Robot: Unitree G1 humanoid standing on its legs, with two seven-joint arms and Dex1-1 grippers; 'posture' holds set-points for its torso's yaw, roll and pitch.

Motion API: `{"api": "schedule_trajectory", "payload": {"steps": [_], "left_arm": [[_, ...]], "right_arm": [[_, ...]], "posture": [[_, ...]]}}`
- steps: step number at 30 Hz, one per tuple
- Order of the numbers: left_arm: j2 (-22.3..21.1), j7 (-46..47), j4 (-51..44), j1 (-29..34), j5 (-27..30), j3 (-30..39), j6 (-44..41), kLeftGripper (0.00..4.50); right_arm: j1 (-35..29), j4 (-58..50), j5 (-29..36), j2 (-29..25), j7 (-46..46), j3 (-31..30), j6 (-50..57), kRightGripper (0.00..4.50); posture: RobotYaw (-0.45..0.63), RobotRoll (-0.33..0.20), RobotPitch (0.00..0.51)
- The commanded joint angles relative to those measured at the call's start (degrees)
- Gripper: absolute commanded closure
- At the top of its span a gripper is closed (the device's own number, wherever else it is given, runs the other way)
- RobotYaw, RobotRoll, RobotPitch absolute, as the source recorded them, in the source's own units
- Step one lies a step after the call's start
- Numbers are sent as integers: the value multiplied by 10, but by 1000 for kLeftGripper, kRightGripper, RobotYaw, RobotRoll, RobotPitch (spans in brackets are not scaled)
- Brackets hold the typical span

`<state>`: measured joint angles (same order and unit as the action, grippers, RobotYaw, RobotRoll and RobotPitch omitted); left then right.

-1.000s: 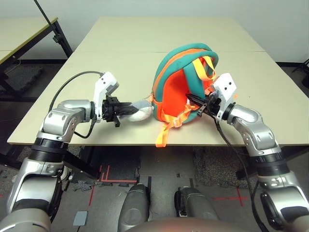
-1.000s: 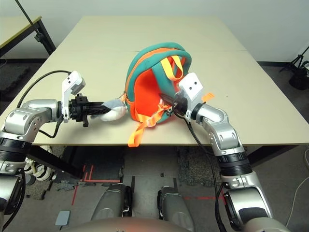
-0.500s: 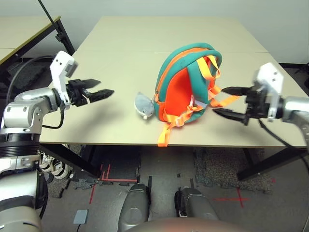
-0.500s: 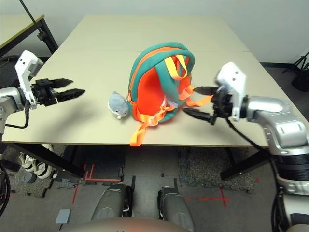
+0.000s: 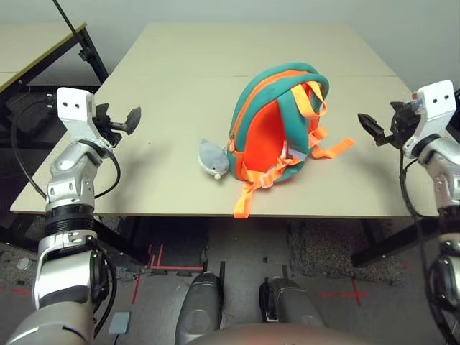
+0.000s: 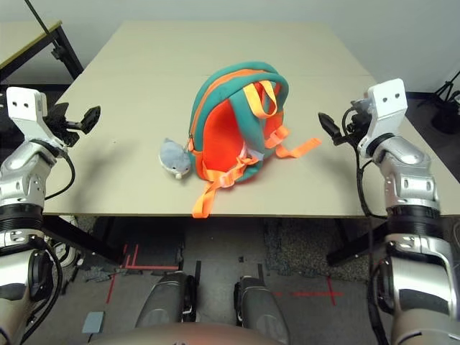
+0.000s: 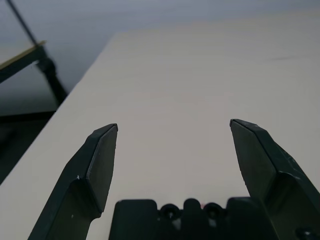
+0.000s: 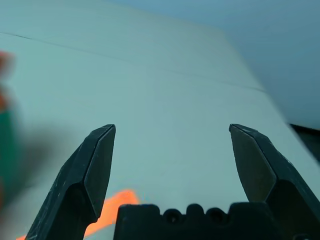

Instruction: Put the pencil case into the backpack and zip it.

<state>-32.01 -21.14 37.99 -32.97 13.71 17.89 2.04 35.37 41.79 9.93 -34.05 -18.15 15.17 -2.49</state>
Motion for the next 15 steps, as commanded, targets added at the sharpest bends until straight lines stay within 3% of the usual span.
{"api": "schedule_trajectory", "payload": {"steps": [1, 15], "left_arm": [[13, 24, 54, -11, -9, 7, 36, 0], [66, 39, 212, -99, -14, 4, 115, 0]], "right_arm": [[23, 69, -9, 13, 60, 22, -57, 21], [55, 176, -6, 34, 121, 26, -125, 21]], "posture": [[162, 0, 83], [147, 0, 84]]}}
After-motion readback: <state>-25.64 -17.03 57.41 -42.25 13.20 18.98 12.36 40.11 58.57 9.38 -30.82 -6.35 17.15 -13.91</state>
